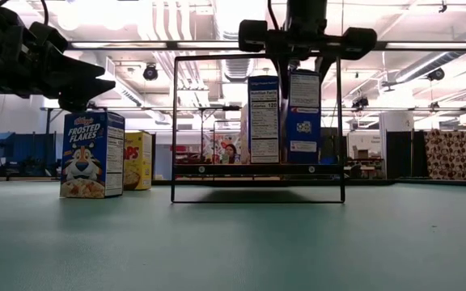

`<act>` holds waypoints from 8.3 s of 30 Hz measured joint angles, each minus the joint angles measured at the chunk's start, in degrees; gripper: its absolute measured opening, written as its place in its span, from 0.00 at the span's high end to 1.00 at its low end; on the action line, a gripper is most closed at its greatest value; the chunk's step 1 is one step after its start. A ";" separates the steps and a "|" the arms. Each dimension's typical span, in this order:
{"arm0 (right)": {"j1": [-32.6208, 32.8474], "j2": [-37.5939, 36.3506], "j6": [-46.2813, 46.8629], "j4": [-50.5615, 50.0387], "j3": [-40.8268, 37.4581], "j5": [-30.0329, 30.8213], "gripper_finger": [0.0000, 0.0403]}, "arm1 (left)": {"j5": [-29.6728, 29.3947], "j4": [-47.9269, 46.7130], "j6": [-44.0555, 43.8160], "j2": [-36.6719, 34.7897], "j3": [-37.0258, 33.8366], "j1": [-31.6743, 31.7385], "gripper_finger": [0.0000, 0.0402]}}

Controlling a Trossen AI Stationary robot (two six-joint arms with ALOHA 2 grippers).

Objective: Stack cereal on shelf
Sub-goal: Put the bottom blue cereal box on the shelf, then put the top yellow cereal box on the shelf

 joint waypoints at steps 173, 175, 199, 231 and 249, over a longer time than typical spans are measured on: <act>11.63 -62.33 -72.58 100.79 -89.94 25.00 0.40 | -28.34 2.16 -10.76 1.42 0.07 -0.01 0.49; 11.63 -62.33 -72.58 100.79 -89.94 25.00 0.40 | -28.41 2.64 -13.02 1.52 0.07 -0.04 0.49; 11.62 -62.33 -72.58 100.75 -89.94 25.03 0.40 | -35.12 -30.15 -37.98 40.95 33.64 -0.79 0.49; 11.61 -62.33 -72.58 100.77 -89.94 25.03 0.40 | -37.96 -59.32 -47.74 74.26 61.77 2.97 0.04; 11.63 -62.33 -72.58 100.75 -89.94 25.01 0.40 | -38.44 -51.56 -36.83 74.25 58.20 7.33 0.01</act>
